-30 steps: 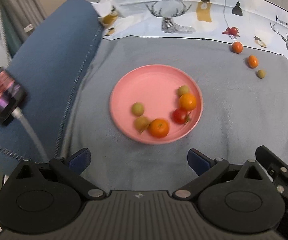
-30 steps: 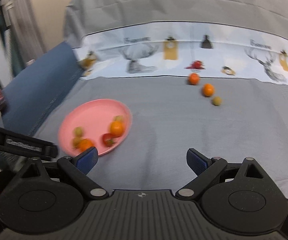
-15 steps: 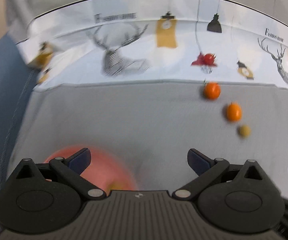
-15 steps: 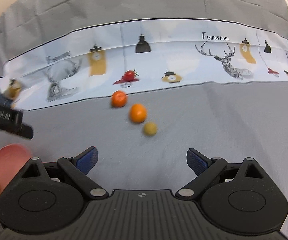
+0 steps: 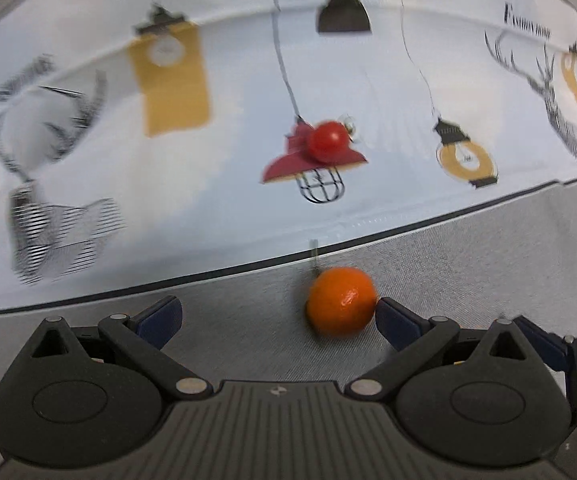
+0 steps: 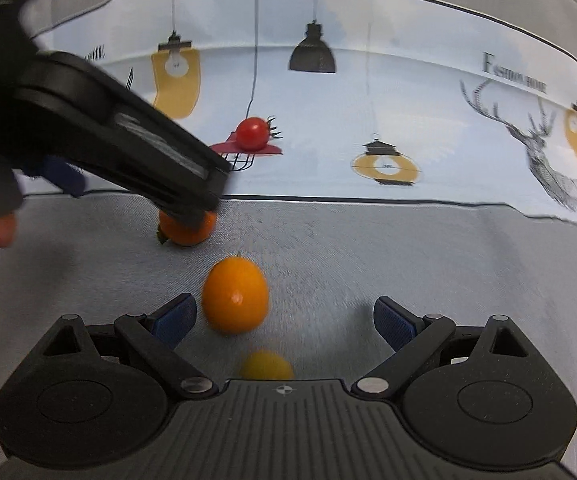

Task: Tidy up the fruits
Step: 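Grasp an orange with the left gripper while the right grasps another orange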

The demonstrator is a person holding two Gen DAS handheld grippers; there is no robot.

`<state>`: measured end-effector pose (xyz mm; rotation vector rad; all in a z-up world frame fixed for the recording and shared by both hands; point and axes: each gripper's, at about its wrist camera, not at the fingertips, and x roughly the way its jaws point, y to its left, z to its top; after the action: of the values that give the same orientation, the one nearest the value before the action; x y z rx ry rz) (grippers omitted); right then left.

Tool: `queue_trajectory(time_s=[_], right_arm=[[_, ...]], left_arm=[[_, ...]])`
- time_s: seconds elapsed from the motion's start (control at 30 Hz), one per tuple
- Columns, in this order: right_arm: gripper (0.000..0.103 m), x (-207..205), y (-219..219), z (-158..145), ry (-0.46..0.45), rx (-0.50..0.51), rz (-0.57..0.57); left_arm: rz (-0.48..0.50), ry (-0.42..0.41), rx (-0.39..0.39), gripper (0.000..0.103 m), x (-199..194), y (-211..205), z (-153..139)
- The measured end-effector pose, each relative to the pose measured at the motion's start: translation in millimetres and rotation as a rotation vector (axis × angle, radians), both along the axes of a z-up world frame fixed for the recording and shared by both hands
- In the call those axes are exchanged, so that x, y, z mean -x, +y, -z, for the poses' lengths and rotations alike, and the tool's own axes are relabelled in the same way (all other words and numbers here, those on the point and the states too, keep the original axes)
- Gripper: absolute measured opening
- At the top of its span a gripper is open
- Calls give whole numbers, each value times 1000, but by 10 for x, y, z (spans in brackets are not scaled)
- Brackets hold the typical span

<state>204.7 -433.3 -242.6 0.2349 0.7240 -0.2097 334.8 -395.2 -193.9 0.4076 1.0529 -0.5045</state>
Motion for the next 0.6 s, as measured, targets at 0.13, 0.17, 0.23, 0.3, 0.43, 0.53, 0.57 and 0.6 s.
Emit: queue_trajectory(time_s=[0.13,0.17,0.23,0.3,0.43,0.53,0.57,0.6], right_arm=[[38,11,107,-48,-34,46,-76],[36,24,140,-62,-29,64,-82],[36,40,163,-65,-31,59,-79],[36,65,157,-97,-31,69,-50],[36,233,83,-330,-76,71,18],[36,463,89,-612,-129,72,41],[36,559,107,-714,-150,62,39],[36,665,137,-820,-170,43,35]], left_arm=[[10,35,23,65,-23,-17,58],[21,25,34,45,11,-10,15],[17,21,34,39,46,2,-35],[20,8,38,39,83,42,-71],[-23,-23,32,39,206,259,-260],[-57,-47,24,39,429,522,-481],[-64,-58,25,39,541,641,-567],[-74,-68,24,39,666,771,-657]])
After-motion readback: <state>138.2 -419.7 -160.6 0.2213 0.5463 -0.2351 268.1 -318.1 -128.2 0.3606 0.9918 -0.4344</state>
